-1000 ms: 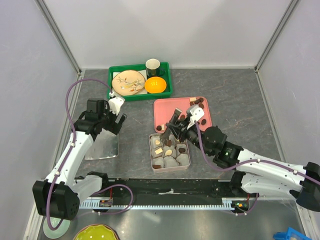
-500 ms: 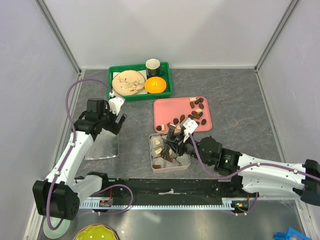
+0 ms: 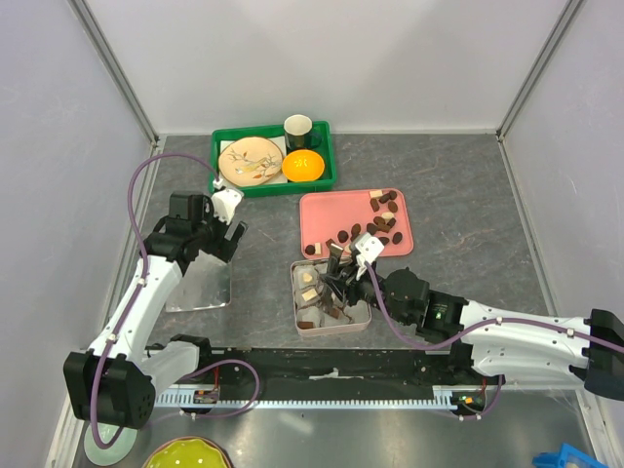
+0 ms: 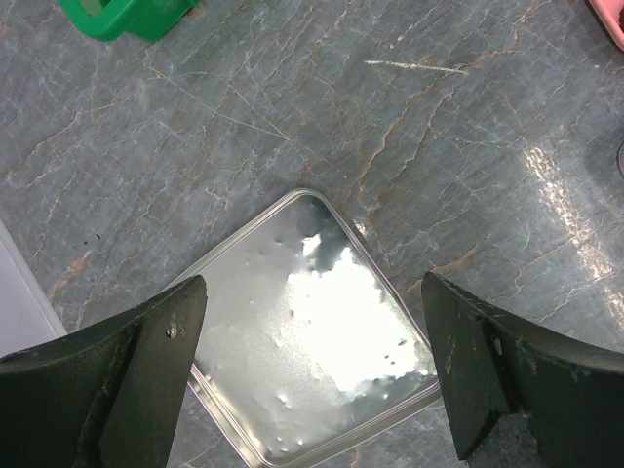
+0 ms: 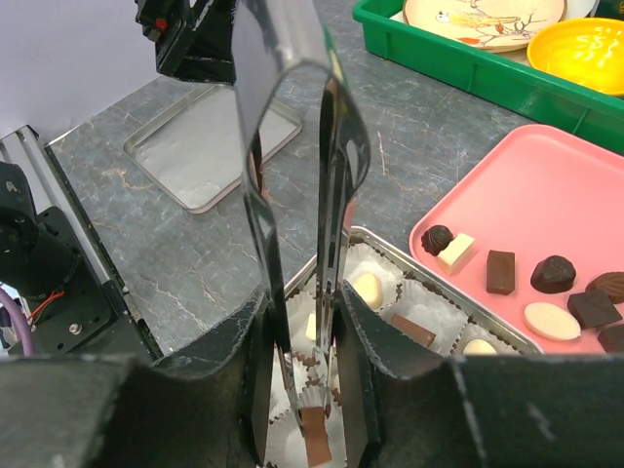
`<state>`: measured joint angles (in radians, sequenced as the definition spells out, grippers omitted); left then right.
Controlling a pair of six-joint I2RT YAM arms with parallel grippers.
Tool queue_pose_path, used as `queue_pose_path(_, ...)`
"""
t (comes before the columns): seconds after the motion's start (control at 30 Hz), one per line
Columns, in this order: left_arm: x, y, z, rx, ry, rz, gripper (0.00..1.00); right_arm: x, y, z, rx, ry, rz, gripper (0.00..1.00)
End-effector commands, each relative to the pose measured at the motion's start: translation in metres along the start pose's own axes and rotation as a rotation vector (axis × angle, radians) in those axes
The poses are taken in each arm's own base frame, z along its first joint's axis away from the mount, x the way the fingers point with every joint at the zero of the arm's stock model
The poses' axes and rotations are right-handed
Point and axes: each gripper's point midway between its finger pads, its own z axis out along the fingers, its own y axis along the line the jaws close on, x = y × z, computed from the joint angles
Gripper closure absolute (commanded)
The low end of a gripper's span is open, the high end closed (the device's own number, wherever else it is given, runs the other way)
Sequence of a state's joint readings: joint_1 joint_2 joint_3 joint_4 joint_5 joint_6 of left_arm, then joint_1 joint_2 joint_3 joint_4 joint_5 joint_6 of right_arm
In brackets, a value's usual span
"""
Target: Pack the chocolate
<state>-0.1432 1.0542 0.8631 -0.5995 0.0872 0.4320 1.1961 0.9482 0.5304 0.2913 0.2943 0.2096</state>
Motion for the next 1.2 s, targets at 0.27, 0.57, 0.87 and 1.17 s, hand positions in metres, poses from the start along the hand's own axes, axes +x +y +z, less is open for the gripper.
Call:
queue_pose_path(0.27, -0.018, 0.004, -0.008, -0.001, -0.051, 0.010, 0.01, -0.029, 0.001, 0.000, 0.015, -0.093, 0.020, 0.59)
queue_pose_path(0.57, -0.020, 0.004, -0.011, -0.001, -0.058, 0.009, 0.01, -0.092, -0.010, -0.008, 0.098, -0.213, -0.049, 0.75)
queue_pose_path(0.87, -0.020, 0.006, -0.015, -0.013, -0.064, 0.017, 0.01, -0.143, -0.066, 0.002, 0.330, -0.322, -0.161, 0.92)
queue_pose_path(1.17, -0.015, 0.006, -0.013, -0.021, -0.055, 0.023, 0.01, -0.138, -0.155, 0.040, 0.541, -0.326, -0.158, 0.96)
